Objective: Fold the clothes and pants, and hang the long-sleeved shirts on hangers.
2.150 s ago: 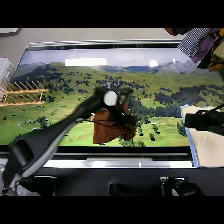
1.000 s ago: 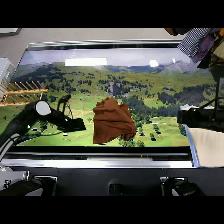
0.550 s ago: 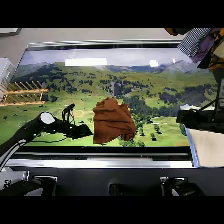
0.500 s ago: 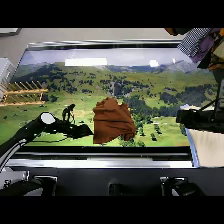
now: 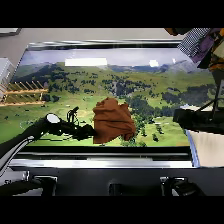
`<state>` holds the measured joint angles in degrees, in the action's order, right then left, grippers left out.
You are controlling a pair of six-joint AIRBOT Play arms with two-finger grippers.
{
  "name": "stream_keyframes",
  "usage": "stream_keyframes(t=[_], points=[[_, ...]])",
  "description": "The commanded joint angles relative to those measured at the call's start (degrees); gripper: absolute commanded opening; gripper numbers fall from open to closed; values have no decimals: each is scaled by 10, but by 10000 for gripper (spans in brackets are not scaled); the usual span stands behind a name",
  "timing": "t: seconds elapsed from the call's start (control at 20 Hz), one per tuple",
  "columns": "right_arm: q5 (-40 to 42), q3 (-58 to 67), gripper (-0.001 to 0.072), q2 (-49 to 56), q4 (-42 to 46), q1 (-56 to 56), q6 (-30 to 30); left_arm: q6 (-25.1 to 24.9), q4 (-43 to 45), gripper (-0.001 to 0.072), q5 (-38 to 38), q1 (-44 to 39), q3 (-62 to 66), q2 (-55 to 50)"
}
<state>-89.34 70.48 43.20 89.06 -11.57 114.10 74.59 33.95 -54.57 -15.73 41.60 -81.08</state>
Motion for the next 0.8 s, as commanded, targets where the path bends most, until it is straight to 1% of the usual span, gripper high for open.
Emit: stream_keyframes(t=[0.0,0.25,0.3,0.35,0.4,0.5,0.55,0.65,0.75], points=[[10,0,78,0,-4,0,9,-7,-11,511,0,-10,0,-14],[40,0,78,0,-4,0,12,-7,-12,503,1,-35,0,-26],[50,0,78,0,-4,0,18,-7,-12,410,1,-39,0,-26],[63,0,75,0,-4,0,40,-7,-12,169,0,-40,0,-26],[78,0,69,2,-3,0,80,-7,-12,18,-2,-39,0,-24],[96,0,68,20,-3,0,180,-7,-12,15,-7,-37,3,-22],[98,0,68,39,-4,0,207,-6,-12,15,-16,-36,6,-22],[108,1,69,98,-25,0,214,-7,-12,15,-36,-35,11,-22],[135,13,76,181,-79,5,175,-6,-12,15,-51,-35,12,-22]])
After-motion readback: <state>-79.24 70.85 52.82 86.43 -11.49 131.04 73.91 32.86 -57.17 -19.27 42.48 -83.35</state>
